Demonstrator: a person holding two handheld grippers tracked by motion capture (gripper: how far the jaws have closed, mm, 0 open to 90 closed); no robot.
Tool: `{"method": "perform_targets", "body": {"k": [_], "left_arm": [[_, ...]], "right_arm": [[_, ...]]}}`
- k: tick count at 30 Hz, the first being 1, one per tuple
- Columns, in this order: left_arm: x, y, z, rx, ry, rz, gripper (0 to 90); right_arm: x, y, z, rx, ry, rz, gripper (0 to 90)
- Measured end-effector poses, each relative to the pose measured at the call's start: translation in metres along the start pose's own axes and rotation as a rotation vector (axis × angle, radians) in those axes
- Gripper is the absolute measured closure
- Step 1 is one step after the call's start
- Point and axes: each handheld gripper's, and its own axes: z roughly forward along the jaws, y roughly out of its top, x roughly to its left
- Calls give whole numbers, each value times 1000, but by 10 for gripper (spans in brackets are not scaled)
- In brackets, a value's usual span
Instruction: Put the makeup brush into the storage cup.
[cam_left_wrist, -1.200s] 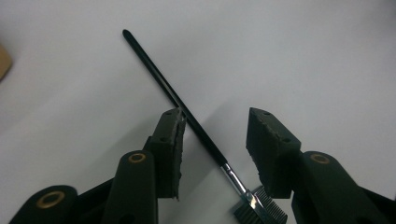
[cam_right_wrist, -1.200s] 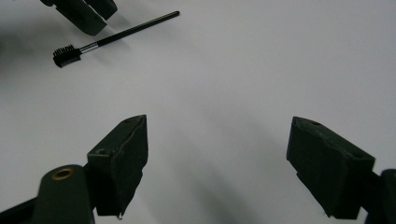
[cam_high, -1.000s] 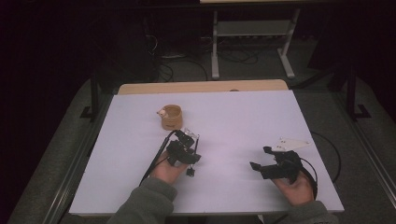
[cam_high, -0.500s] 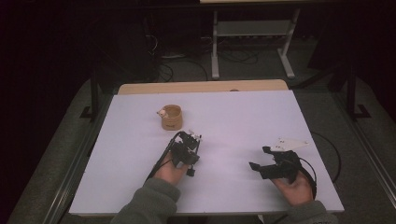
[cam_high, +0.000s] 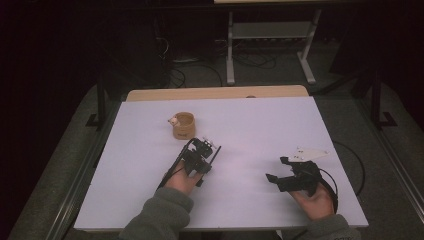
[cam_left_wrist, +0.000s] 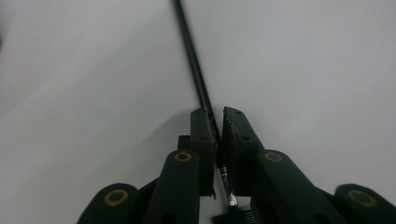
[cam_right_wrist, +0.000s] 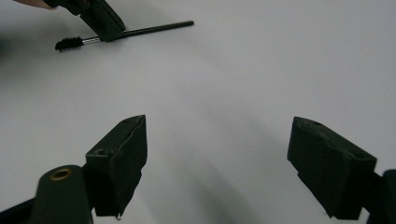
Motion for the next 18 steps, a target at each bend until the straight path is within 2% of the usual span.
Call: {"method": "perform_targets", "body": {"k": [1,12,18], "left_arm": [[0,0,0,-4,-4,-10,861],[4,0,-2,19,-27,42,863],[8,-4,-11,5,-34,77,863]], "right_arm": [[0,0,0,2,2,-1,191],[1,0,2,7,6,-11,191],[4,3,3,15,18,-28,191]]}}
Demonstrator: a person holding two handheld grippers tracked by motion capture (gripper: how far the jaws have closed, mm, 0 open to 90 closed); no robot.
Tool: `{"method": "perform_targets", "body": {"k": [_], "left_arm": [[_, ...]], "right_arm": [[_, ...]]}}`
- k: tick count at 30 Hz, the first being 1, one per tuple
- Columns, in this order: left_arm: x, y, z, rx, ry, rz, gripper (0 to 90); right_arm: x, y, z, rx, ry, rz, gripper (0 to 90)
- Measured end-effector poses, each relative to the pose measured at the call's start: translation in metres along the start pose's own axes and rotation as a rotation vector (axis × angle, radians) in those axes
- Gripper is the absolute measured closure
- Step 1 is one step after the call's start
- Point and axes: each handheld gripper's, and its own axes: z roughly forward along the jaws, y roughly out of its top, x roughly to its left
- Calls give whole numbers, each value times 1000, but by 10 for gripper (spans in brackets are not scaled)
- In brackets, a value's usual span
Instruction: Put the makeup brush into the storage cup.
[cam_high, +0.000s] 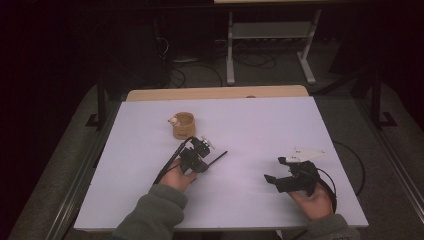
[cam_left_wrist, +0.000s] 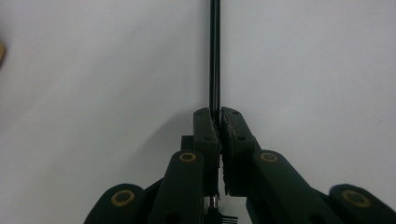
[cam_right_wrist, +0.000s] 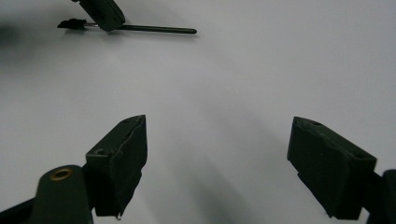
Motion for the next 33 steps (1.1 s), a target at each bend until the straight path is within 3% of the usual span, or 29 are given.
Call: {"method": "perform_targets", "body": {"k": [10,16,22,27,33], "left_arm": [[1,-7,-23,-41,-25,48,862],[0,-12,-38,-60,-59,91,862],[1,-18,-49,-88,-96,113,862],[-2,-22,-55,-110,-133,124,862],[-8,-23,-60,-115,-175,175,862]], "right_arm": [[9,20,-4,-1,44,-58,206],[14,40,-3,34,78,-103,214],[22,63,0,58,103,-178,248],[26,83,7,79,163,-247,312],[38,99,23,130,231,-315,379]]}}
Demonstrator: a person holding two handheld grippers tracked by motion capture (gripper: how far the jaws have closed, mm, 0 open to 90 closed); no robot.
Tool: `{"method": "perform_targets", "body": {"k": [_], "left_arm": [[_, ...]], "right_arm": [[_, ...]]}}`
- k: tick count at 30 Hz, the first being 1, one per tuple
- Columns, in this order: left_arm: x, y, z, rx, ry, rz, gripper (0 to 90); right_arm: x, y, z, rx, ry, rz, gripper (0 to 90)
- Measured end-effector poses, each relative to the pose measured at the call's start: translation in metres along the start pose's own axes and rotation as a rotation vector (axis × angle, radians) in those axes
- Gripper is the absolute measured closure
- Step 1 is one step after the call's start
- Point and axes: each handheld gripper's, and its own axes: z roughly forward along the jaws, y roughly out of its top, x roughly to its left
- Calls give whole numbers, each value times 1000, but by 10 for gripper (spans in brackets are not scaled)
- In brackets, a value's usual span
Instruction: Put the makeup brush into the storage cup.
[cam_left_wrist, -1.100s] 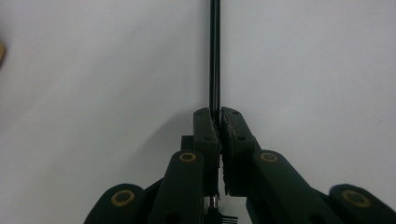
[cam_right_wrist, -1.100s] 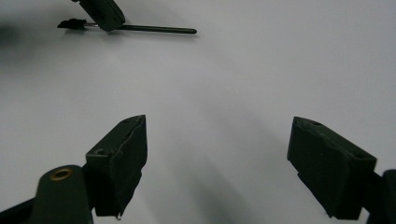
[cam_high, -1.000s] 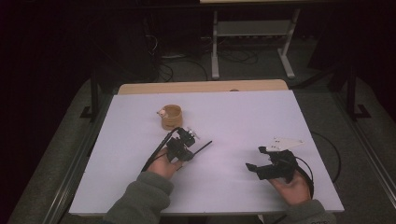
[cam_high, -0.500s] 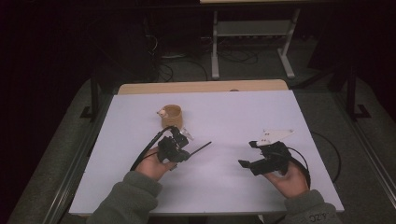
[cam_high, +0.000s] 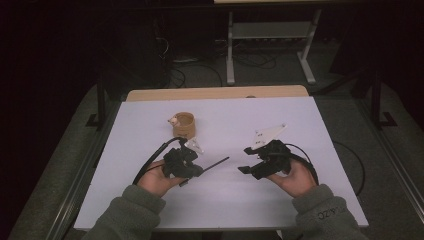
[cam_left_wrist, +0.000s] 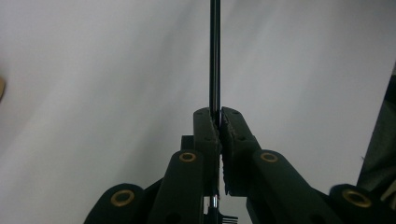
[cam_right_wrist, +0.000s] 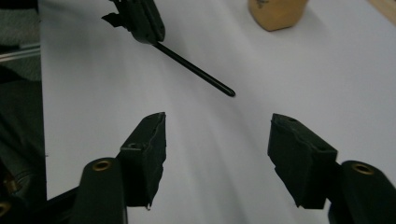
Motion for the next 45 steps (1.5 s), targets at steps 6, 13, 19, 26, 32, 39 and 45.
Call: {"method": "perform_targets", "body": {"k": [6,13,19,26,32,39,45], "left_arm": [[-7,2,1,16,-29,49,862],[-17,4,6,23,-83,94,862],[-24,7,9,42,-105,135,862],[-25,7,7,37,-126,155,861],[-22,5,7,38,-118,148,835],[-17,-5,-3,-16,-94,112,700],[-11,-12,-14,-86,-87,52,656]], "right_arm": [[5,10,17,47,52,-86,444],[11,11,32,102,104,-155,548],[17,11,45,166,142,-229,614],[22,10,54,207,176,-266,773],[28,8,59,238,229,-293,844],[23,-1,61,259,183,-213,848],[7,-6,52,237,99,-89,848]]}}
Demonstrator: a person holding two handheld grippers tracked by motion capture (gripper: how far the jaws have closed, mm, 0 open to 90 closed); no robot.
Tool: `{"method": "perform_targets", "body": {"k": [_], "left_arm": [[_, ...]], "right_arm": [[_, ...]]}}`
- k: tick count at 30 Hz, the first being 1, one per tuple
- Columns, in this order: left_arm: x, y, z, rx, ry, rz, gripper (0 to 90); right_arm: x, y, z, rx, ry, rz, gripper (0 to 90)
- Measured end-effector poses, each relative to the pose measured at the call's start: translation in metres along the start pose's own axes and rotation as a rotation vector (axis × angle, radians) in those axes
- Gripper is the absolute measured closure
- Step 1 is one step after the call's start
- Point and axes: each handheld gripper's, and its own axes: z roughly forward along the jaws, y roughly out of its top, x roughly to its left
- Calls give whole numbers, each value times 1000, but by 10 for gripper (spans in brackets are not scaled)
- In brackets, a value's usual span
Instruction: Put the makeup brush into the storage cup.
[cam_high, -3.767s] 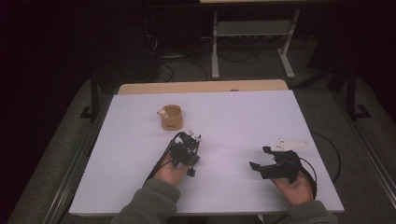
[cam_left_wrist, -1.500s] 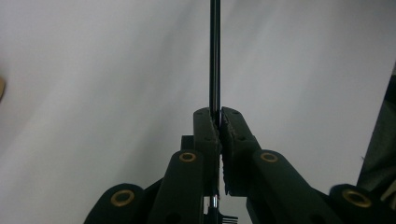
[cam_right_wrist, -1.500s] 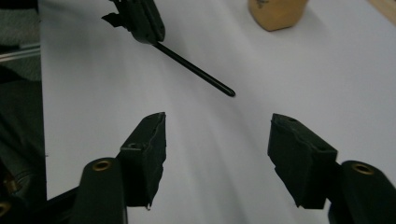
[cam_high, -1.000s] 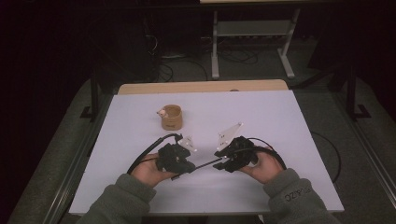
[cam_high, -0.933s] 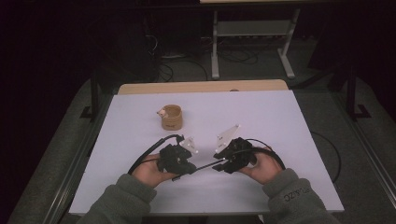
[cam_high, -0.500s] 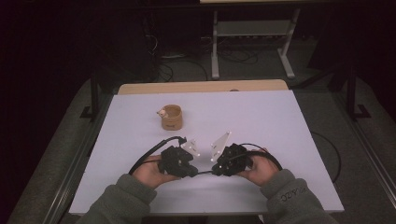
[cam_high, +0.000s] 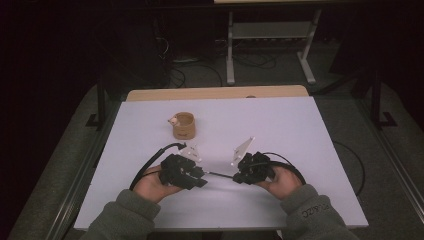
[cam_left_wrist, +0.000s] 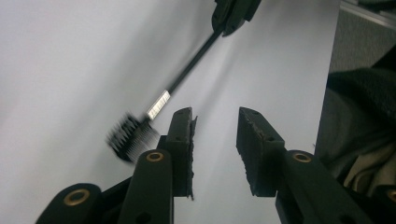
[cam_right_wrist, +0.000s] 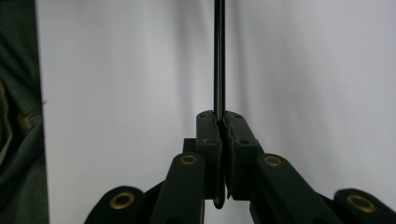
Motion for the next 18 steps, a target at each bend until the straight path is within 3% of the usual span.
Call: {"method": "perform_targets", "body": {"k": [8,13,18], "left_arm": [[9,-4,3,-65,10,-86,592],[11,0,6,-134,33,-142,587],[14,2,4,-179,46,-168,591]], "right_arm": [[-3,2,-19,-133,-46,129,847],[4,10,-22,-195,-41,142,847],[11,17,-15,-235,-27,133,847]]}}
